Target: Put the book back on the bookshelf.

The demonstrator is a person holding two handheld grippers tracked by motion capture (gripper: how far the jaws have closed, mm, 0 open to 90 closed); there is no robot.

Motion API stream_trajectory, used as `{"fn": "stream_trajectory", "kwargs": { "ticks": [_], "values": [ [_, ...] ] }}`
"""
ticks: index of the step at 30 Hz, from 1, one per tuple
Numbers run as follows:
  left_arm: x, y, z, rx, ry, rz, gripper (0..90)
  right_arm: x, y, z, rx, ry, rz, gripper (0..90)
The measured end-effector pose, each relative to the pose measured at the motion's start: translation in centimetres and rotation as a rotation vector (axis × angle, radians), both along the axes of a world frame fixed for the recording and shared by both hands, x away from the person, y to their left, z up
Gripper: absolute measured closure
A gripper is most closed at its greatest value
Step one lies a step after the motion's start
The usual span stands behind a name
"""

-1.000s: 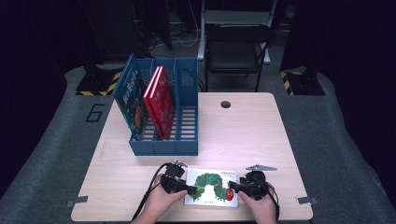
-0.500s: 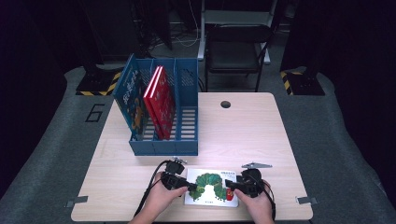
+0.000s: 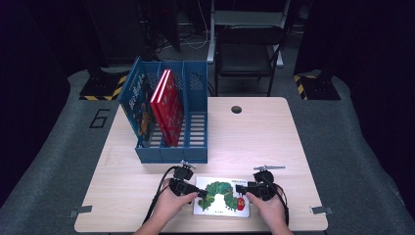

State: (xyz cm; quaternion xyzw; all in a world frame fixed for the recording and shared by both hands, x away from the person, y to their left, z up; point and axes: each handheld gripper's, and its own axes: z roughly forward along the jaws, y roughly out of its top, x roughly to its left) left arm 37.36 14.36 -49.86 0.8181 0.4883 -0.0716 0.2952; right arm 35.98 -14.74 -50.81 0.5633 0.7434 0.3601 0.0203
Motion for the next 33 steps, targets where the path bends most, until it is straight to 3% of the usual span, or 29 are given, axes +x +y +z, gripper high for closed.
{"fn": "stream_trajectory", "kwargs": {
  "ticks": [3,7,8,11,13,17,23,25,26,29,33],
  "values": [
    [0.1,0.0,-0.1,-0.019,0.001,0.027,36.9,0.1,0.2,0.0,0.004,-0.002,-0.008,39.2],
    [0.0,0.2,0.0,0.007,-0.018,0.018,37.0,0.2,0.3,-0.1,0.008,-0.010,-0.011,39.6],
    [0.0,0.3,0.1,0.007,-0.006,0.014,37.0,0.1,0.5,-0.1,0.013,-0.006,-0.015,40.3],
    [-0.3,0.4,0.0,0.006,-0.017,0.046,38.0,0.0,0.7,-0.1,0.013,-0.007,0.008,41.4],
    [-0.2,0.9,0.0,0.015,-0.011,0.023,39.5,-0.1,0.8,0.0,0.007,-0.003,0.014,41.4],
    [-0.5,1.0,0.0,-0.009,-0.008,0.069,41.0,-0.1,1.0,0.0,0.007,-0.005,0.016,42.5],
    [0.0,1.3,-0.2,-0.022,-0.015,0.070,41.1,0.0,1.3,-0.1,-0.011,-0.024,0.005,43.0],
    [0.2,1.4,-0.1,-0.013,-0.004,0.048,40.9,0.1,1.3,-0.1,-0.009,-0.024,0.002,42.6],
    [0.3,1.4,-0.2,-0.027,-0.010,0.071,40.7,0.2,1.3,-0.1,-0.006,-0.025,-0.001,42.0],
    [0.4,1.4,-0.2,-0.034,-0.008,0.078,40.3,0.3,1.4,-0.1,-0.003,-0.027,-0.006,41.8],
    [0.3,1.3,-0.2,-0.017,-0.014,0.076,41.0,0.5,1.4,-0.1,0.003,-0.027,-0.010,41.1]
  ]
}}
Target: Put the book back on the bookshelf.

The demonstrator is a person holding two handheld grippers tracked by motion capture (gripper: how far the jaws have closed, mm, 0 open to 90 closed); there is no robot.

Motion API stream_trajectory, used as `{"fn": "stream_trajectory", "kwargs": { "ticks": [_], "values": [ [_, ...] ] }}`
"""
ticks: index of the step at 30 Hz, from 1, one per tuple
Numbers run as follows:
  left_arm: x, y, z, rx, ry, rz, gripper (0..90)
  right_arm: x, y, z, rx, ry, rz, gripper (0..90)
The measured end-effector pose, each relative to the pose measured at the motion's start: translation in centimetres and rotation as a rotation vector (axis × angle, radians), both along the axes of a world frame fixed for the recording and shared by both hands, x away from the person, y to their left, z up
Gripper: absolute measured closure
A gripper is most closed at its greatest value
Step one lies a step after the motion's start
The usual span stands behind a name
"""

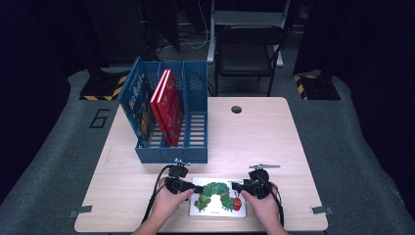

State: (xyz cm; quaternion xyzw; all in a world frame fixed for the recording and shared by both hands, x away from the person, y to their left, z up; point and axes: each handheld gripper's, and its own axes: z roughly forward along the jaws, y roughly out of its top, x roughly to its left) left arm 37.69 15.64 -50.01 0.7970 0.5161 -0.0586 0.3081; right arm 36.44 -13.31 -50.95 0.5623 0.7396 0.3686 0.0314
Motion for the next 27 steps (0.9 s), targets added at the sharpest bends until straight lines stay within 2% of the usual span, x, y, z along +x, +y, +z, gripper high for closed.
{"fn": "stream_trajectory", "kwargs": {
  "ticks": [2,5,6,11,12,17,19,20,23,27],
  "values": [
    [-0.07,-0.03,0.01,-0.006,0.002,0.024,42.3,0.03,-0.06,-0.01,0.004,0.001,0.000,41.1],
    [-0.05,0.17,0.02,-0.009,0.009,0.018,44.3,0.00,-0.06,-0.01,0.012,0.005,-0.001,41.1],
    [-0.10,0.19,0.04,-0.016,0.017,0.031,44.4,-0.03,-0.05,0.00,0.011,0.006,0.000,41.1],
    [-0.18,0.22,0.05,-0.017,0.016,0.039,45.0,-0.12,0.00,0.07,0.013,0.007,-0.002,41.6],
    [-0.19,0.30,0.07,-0.006,0.013,0.025,45.0,-0.20,0.04,0.16,0.020,0.015,-0.008,41.9],
    [-0.26,0.43,0.09,-0.006,0.019,0.028,46.3,-0.25,-0.12,0.29,0.029,-0.002,0.000,42.5],
    [-0.38,0.45,0.04,-0.016,0.022,0.045,48.1,-0.43,-0.05,0.52,0.029,0.000,-0.004,42.8],
    [-0.38,0.58,0.05,-0.007,0.021,0.031,48.1,-0.43,-0.05,0.52,0.029,0.000,-0.004,42.8],
    [-0.49,0.53,0.11,-0.003,0.020,0.033,48.4,-0.53,0.02,0.65,0.021,-0.023,0.006,42.8],
    [-0.63,0.63,0.16,-0.008,0.024,0.034,48.4,-0.57,0.13,0.61,0.017,-0.015,0.002,42.8]
  ]
}}
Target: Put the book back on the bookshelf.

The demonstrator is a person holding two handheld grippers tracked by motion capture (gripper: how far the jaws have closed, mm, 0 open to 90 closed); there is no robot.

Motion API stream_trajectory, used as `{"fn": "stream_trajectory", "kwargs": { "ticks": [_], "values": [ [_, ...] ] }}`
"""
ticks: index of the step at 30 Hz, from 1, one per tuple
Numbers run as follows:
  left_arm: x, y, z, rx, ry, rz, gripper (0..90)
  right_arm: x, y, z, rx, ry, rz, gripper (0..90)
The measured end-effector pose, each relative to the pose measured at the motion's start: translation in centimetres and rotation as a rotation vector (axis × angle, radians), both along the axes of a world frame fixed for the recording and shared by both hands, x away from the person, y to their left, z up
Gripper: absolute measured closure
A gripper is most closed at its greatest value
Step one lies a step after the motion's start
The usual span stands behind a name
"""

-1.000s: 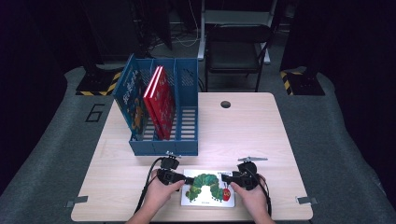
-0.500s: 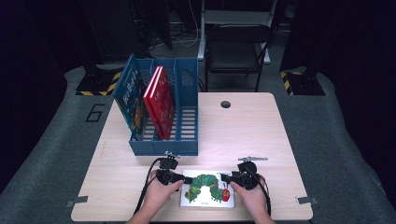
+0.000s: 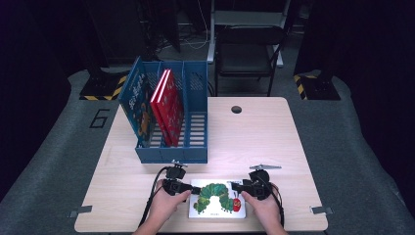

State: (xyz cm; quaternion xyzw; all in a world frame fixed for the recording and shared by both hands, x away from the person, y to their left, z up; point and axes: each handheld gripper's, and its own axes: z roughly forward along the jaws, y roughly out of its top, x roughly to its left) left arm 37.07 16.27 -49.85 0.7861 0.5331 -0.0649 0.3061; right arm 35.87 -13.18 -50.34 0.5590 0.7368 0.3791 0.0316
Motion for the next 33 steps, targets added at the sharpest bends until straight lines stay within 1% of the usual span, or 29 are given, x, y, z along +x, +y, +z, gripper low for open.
{"fn": "stream_trajectory", "kwargs": {
  "ticks": [1,2,4,5,7,8,9,10,12,13,15,16,17,18,19,20,21,22,24,25,26,28,30,31,32,33],
  "values": [
    [0.0,0.0,0.0,0.000,-0.008,0.008,48.4,0.0,0.0,0.0,0.001,0.000,0.001,42.8],
    [0.0,0.0,0.0,0.000,-0.008,0.008,48.4,0.0,0.0,0.0,0.001,0.000,0.001,42.8],
    [-0.1,0.0,0.0,-0.007,-0.005,0.008,48.4,0.0,0.0,-0.1,-0.001,0.000,0.004,42.8],
    [-0.1,0.1,0.1,-0.010,0.004,0.006,48.4,0.0,0.1,-0.1,-0.004,0.007,0.001,42.8],
    [-0.1,0.1,0.1,-0.022,-0.005,0.024,48.4,0.0,0.1,-0.1,-0.004,0.007,0.001,42.8],
    [-0.1,0.2,0.2,-0.022,0.001,0.012,48.4,0.0,0.1,-0.1,-0.005,0.000,0.004,42.9],
    [-0.1,0.2,0.2,-0.030,-0.003,0.022,48.4,0.0,0.1,-0.1,-0.005,-0.001,0.004,42.8],
    [-0.2,0.3,0.4,-0.044,0.001,0.028,48.4,0.0,0.1,0.0,0.000,0.000,0.002,42.8],
    [-0.2,0.5,0.5,-0.043,-0.001,0.018,48.4,-0.1,0.1,0.1,0.004,-0.003,0.002,42.8],
    [-0.3,0.4,0.5,-0.058,0.003,0.041,48.4,-0.1,0.1,0.1,0.004,-0.003,0.002,42.8],
    [-0.4,0.5,0.7,-0.057,-0.008,0.038,48.4,-0.2,0.1,0.3,0.005,-0.019,0.007,42.8],
    [-0.4,0.5,0.7,-0.057,-0.008,0.038,48.4,-0.2,0.2,0.4,0.004,-0.017,0.004,42.8],
    [-0.4,0.6,0.8,-0.049,-0.008,0.019,48.4,-0.2,0.2,0.5,0.002,-0.023,0.006,42.8],
    [-0.4,0.6,0.8,-0.049,-0.008,0.019,48.4,-0.3,0.2,0.5,0.002,-0.023,0.003,42.8],
    [-0.5,0.5,0.9,-0.067,-0.005,0.047,48.4,-0.3,0.2,0.6,0.003,-0.023,0.003,42.8],
    [-0.5,0.5,0.9,-0.061,-0.012,0.041,48.4,-0.3,0.2,0.6,0.003,-0.023,0.003,42.8],
    [-0.6,0.6,1.0,-0.064,-0.005,0.040,48.4,-0.3,0.2,0.6,0.003,-0.025,0.004,42.8],
    [-0.5,0.7,1.0,-0.058,-0.012,0.026,48.4,-0.3,0.2,0.7,0.003,-0.033,0.007,42.8],
    [-0.6,0.6,1.2,-0.072,-0.015,0.053,48.4,-0.4,0.2,0.9,0.007,-0.034,0.006,42.8],
    [-0.6,0.6,1.2,-0.072,-0.015,0.053,48.4,-0.4,0.2,1.0,0.008,-0.033,0.005,42.8],
    [-0.6,0.7,1.4,-0.062,-0.016,0.034,48.4,-0.4,0.2,1.0,0.008,-0.033,0.005,42.8],
    [-0.7,0.7,1.6,-0.069,-0.019,0.041,48.4,-0.4,0.2,1.3,0.005,-0.047,0.008,42.7],
    [-0.6,0.8,1.8,-0.072,-0.033,0.041,48.4,-0.5,0.3,1.4,0.007,-0.051,0.002,42.8],
    [-0.6,0.8,1.8,-0.072,-0.033,0.041,48.4,-0.5,0.3,1.4,0.007,-0.051,0.002,42.8],
    [-0.7,0.8,1.9,-0.077,-0.027,0.046,48.4,-0.5,0.3,1.5,0.010,-0.058,0.002,42.9],
    [-0.7,0.8,2.0,-0.079,-0.035,0.055,48.4,-0.5,0.3,1.6,0.010,-0.059,0.002,43.0]
  ]
}}
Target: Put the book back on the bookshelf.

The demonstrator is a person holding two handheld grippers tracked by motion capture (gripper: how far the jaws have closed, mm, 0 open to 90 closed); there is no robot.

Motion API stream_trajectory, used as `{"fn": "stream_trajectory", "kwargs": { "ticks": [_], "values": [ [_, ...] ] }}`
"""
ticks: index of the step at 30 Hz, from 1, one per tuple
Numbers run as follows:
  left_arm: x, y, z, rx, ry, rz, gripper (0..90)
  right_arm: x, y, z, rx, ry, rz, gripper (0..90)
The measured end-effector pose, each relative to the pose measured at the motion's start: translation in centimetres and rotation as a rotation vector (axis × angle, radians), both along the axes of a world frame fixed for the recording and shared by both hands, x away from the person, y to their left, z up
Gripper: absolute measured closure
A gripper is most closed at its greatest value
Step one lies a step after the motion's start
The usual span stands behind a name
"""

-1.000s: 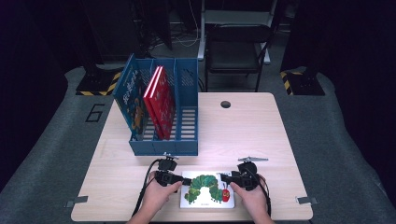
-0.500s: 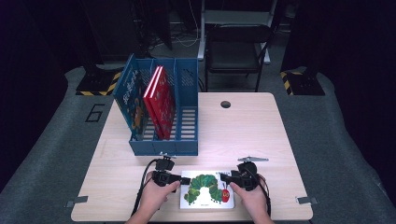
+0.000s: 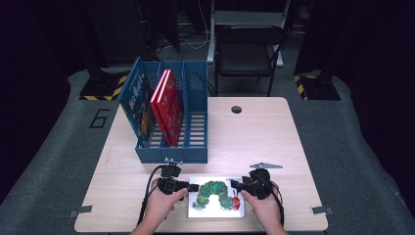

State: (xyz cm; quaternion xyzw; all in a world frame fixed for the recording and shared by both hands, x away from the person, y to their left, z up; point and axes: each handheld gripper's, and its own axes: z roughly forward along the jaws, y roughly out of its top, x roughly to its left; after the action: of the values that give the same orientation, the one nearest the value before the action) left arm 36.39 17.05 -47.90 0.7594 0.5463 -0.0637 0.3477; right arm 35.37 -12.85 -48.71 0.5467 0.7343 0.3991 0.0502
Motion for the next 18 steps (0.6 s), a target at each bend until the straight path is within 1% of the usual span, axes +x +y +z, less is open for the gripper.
{"fn": "stream_trajectory", "kwargs": {
  "ticks": [1,2,3,4,5,6,7,8,10,11,12,15,16,17,18],
  "values": [
    [0.1,0.1,0.1,0.006,-0.002,-0.014,48.4,0.0,0.0,0.1,0.000,-0.003,0.002,43.0],
    [0.0,0.2,0.3,-0.002,0.001,-0.005,48.4,0.0,0.0,0.2,0.002,-0.004,0.001,43.0],
    [0.0,0.2,0.3,-0.002,0.001,-0.005,48.4,0.0,0.0,0.3,0.005,-0.008,0.002,43.0],
    [0.0,0.2,0.4,-0.001,-0.010,-0.006,48.4,-0.1,0.0,0.4,0.008,-0.015,0.001,43.0],
    [0.0,0.2,0.6,-0.001,-0.011,0.000,48.4,-0.1,0.0,0.4,0.008,-0.015,0.001,43.0],
    [0.0,0.4,0.7,0.006,-0.014,-0.015,48.4,-0.1,0.0,0.5,0.010,-0.020,0.002,43.0],
    [-0.1,0.3,0.8,-0.001,-0.022,-0.001,48.4,-0.1,0.0,0.7,0.009,-0.018,0.002,43.0],
    [-0.1,0.4,1.0,0.007,-0.026,-0.012,48.4,-0.2,0.1,0.8,0.013,-0.025,0.002,43.0],
    [-0.1,0.3,1.2,-0.002,-0.032,-0.001,48.4,-0.2,0.1,1.0,0.011,-0.038,0.005,43.1],
    [-0.2,0.4,1.3,-0.006,-0.029,0.000,48.4,-0.2,0.1,1.1,0.009,-0.038,0.002,43.1],
    [-0.2,0.4,1.4,-0.002,-0.035,-0.006,48.4,-0.2,0.1,1.2,0.003,-0.050,0.008,43.1],
    [-0.2,0.5,1.6,-0.005,-0.047,-0.004,48.4,-0.3,0.3,1.5,0.002,-0.053,0.004,43.1],
    [-0.3,0.5,1.8,-0.011,-0.045,0.006,48.4,-0.3,0.3,1.6,0.000,-0.062,0.006,43.1],
    [-0.4,0.4,2.0,-0.018,-0.060,0.018,48.4,-0.4,0.4,1.9,-0.002,-0.068,0.004,43.0],
    [-0.4,0.4,2.0,-0.018,-0.060,0.018,48.4,-0.4,0.4,1.9,-0.002,-0.068,0.004,43.0]
  ]
}}
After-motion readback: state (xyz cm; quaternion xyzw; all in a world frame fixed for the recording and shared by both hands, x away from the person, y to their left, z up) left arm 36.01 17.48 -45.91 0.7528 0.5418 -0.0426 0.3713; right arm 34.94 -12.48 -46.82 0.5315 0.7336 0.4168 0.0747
